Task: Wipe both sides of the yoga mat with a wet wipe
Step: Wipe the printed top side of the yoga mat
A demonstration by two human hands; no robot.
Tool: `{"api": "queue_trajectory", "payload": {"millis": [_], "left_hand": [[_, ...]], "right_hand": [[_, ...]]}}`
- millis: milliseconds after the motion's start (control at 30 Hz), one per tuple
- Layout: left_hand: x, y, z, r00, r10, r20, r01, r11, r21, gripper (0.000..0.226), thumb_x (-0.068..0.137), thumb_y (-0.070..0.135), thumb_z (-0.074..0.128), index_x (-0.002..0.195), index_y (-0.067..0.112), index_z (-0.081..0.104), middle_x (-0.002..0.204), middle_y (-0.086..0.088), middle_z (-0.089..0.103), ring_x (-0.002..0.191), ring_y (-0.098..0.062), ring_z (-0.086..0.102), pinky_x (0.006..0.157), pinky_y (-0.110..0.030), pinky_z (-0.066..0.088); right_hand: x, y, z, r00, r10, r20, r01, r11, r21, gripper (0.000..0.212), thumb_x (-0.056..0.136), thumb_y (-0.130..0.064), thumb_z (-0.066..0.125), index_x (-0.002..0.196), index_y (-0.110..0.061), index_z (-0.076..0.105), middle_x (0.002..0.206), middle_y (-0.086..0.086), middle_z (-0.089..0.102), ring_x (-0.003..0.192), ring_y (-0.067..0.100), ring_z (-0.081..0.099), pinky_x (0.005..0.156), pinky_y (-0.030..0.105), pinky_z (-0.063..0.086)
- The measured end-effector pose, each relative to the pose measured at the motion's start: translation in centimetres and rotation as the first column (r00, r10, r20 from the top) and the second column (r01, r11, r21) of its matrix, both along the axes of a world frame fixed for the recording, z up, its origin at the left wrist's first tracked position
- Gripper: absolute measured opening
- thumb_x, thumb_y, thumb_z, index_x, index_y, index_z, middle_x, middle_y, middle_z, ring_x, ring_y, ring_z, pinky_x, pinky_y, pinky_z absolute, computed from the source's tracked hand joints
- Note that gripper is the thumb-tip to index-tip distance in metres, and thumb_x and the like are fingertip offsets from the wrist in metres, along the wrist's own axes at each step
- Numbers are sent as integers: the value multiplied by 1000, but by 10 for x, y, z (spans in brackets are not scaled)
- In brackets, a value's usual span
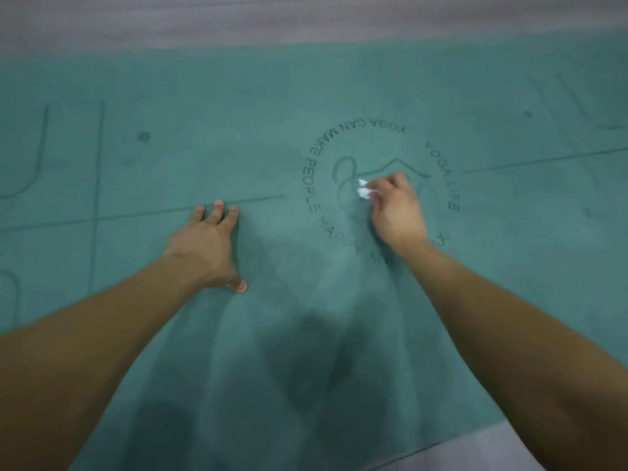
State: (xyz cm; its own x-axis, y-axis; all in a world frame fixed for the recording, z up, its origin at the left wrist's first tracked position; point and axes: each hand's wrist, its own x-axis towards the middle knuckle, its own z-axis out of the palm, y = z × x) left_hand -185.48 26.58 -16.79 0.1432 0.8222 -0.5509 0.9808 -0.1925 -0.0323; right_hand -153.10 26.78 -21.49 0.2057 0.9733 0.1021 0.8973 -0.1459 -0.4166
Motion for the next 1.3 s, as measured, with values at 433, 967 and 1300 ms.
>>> {"api": "queue_trajectory", "payload": {"millis": [433, 967, 1300], "left_hand": [[1, 4, 0, 1000, -12, -27, 11, 999, -31, 164, 49, 74, 92, 166, 26, -14, 175, 3, -13, 162, -31, -1, 126, -51, 28], [-14, -15, 3, 997, -42, 71, 40, 999, 31, 134, 65, 72, 86, 167, 27, 11, 176, -1, 4, 161, -24, 13, 128, -43, 26], [-78, -64, 38, 994, -110, -23, 112, 992, 58, 54, 87, 38, 73, 139, 33, 57, 143, 3, 56, 131, -24, 57, 101, -39, 52]], "right_hand": [[-47, -18, -4, 927, 374, 36, -376, 923, 83, 23, 101, -21, 65, 119, -23, 79, 100, 2, 57, 97, 25, 58, 82, 34, 50], [-150, -72, -9, 783, 612, -114, -599, 790, 127, 24, 97, -8, 68, 117, -16, 78, 96, 6, 58, 91, 28, 61, 84, 36, 51], [-114, -7, -2, 980, -24, -197, 37, 997, 62, 24, 96, -1, 59, 107, -7, 79, 106, 16, 63, 95, 38, 66, 84, 28, 43]]}}
